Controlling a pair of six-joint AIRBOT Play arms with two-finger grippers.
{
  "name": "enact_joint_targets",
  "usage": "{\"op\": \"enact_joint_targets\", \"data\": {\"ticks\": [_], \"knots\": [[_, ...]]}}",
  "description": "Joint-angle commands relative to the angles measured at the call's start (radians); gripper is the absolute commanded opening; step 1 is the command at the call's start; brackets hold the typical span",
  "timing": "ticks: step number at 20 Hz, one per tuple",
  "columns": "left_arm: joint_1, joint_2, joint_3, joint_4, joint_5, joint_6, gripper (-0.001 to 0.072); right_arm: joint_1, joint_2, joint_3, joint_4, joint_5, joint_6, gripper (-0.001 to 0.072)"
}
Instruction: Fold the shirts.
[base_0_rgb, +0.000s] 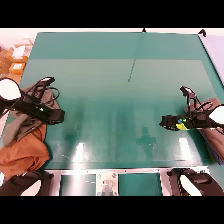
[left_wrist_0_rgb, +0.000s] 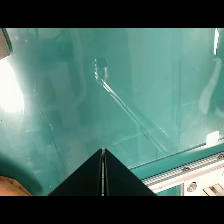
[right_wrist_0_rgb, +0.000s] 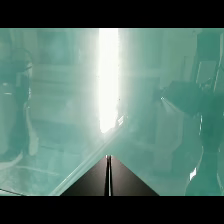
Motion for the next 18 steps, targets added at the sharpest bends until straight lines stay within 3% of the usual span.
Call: {"op": "enact_joint_targets", "data": {"ticks": [1,12,15,17,18], "knots": [[0.000,0.000,-0.001,0.000,0.000,0.000,0.0028,0.001,0.001,0.000,0.000,0.000,0.000,0.0018],[0.000,0.000,-0.001,0.000,0.009,0.000,0.0027,0.001,0.001,0.000,0.001,0.000,0.000,0.0019],[0.000,0.000,-0.001,-0.003,0.135,-0.014,0.0027,0.001,0.001,0.000,0.000,-0.001,0.000,0.0019],[0.000,0.000,0.011,0.100,0.192,-0.023,0.0027,0.001,0.001,0.000,0.000,-0.003,0.000,0.0018],[0.005,0.000,0.026,0.244,0.229,-0.032,0.0028,0.001,0.001,0.000,0.001,-0.003,0.000,0.0019]]}}
